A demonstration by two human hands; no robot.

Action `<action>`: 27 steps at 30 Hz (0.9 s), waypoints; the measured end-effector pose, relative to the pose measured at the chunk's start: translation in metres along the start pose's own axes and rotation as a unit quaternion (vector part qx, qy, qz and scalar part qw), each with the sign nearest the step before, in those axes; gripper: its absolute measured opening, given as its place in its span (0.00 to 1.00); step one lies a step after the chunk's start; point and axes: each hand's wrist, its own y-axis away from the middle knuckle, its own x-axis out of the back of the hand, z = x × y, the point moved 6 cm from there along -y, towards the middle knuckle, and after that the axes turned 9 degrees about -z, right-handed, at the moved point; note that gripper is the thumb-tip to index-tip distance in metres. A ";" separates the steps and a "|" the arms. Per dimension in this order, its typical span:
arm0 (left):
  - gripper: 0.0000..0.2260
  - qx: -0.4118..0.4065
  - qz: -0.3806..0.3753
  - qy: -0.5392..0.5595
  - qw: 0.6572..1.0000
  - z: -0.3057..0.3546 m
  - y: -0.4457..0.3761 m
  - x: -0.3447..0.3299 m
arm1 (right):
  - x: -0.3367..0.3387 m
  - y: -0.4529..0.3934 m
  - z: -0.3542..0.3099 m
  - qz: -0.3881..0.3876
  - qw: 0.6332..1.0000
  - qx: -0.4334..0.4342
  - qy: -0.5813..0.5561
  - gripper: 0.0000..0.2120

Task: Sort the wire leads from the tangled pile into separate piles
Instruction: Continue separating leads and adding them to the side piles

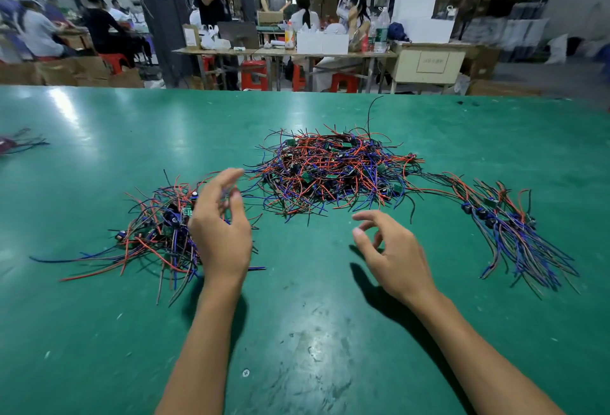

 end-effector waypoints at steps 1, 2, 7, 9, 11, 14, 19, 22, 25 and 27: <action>0.13 0.035 0.003 -0.037 0.999 -0.009 -0.002 0.005 | -0.006 -0.002 0.004 -0.036 0.999 -0.019 0.014 0.14; 0.14 0.083 0.007 -0.097 0.992 -0.018 -0.002 0.009 | -0.013 -0.004 0.007 -0.072 0.996 -0.036 0.038 0.19; 0.16 0.219 0.050 -0.285 0.932 -0.028 0.011 0.017 | -0.037 -0.032 -0.007 -0.116 0.969 -0.122 0.180 0.31; 0.16 0.211 0.036 -0.314 0.925 -0.025 0.012 0.013 | -0.047 -0.050 -0.022 -0.103 0.976 -0.130 0.139 0.30; 0.14 0.183 0.033 -0.325 0.928 -0.019 0.013 0.008 | -0.058 -0.064 -0.035 -0.092 0.980 -0.114 0.134 0.24; 0.10 0.090 0.045 -0.301 0.948 -0.001 0.015 -0.003 | -0.065 -0.072 -0.041 -0.054 0.982 -0.092 0.158 0.13; 0.09 0.027 -0.059 -0.121 0.991 0.002 0.021 -0.036 | -0.046 -0.058 -0.030 0.045 0.985 -0.059 0.155 0.11; 0.10 0.112 -0.125 -0.024 0.986 -0.005 0.030 -0.054 | -0.025 -0.045 -0.023 0.100 0.985 -0.002 0.144 0.09; 0.13 0.051 -0.186 -0.148 0.970 -0.007 0.038 -0.070 | -0.008 -0.032 -0.008 0.102 0.994 0.028 0.034 0.07; 0.19 0.007 -0.208 -0.231 0.950 -0.008 0.042 -0.077 | -0.004 -0.022 -0.003 0.076 0.995 0.036 -0.047 0.06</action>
